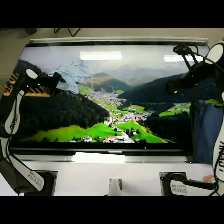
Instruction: Fold the shirts.
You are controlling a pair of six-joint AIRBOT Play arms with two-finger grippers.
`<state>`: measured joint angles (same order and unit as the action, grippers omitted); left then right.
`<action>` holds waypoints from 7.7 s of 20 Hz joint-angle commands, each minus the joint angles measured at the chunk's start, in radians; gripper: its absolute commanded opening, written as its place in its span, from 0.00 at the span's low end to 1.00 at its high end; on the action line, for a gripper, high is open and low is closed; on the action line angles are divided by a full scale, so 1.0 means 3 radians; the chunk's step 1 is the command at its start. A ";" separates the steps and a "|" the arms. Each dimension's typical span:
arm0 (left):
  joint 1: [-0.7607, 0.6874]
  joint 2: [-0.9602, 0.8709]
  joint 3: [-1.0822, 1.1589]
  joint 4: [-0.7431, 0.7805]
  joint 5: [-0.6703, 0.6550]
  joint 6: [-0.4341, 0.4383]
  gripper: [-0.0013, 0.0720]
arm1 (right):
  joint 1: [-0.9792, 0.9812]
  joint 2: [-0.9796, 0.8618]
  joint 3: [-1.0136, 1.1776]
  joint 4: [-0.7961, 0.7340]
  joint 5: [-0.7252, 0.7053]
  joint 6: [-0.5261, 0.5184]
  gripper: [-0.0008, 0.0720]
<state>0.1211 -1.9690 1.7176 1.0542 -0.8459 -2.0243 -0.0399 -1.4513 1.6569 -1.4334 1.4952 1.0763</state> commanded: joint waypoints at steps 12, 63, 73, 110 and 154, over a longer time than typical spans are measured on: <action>-0.0168 -0.0172 0.0017 -0.0376 0.0783 0.0304 0.06 | 0.0000 0.0000 0.0003 0.0179 0.0008 0.0004 0.91; -0.1179 0.2417 -0.3713 -0.0502 -0.0267 0.1470 0.94 | 0.0000 0.0987 -0.2502 0.1298 -0.0306 -0.0350 0.93; -0.1195 0.2659 -0.3639 -0.0500 -0.0242 0.1484 0.06 | 0.0903 0.0496 -0.3117 0.1661 -0.1457 -0.0334 0.92; -0.0225 0.4192 0.0584 0.0876 -0.0252 0.1523 0.06 | 0.0904 0.2717 0.0225 -0.0985 -0.1625 0.0029 0.05; 0.0814 0.2842 -0.4170 -0.0267 -0.1167 0.2234 0.81 | -0.0596 -0.0039 -0.1096 0.0621 0.0423 -0.0543 0.70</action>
<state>0.3573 -1.1202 0.5079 1.0420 -1.2797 -1.3705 -0.2123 -1.4803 1.3617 -1.2648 1.6257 0.9390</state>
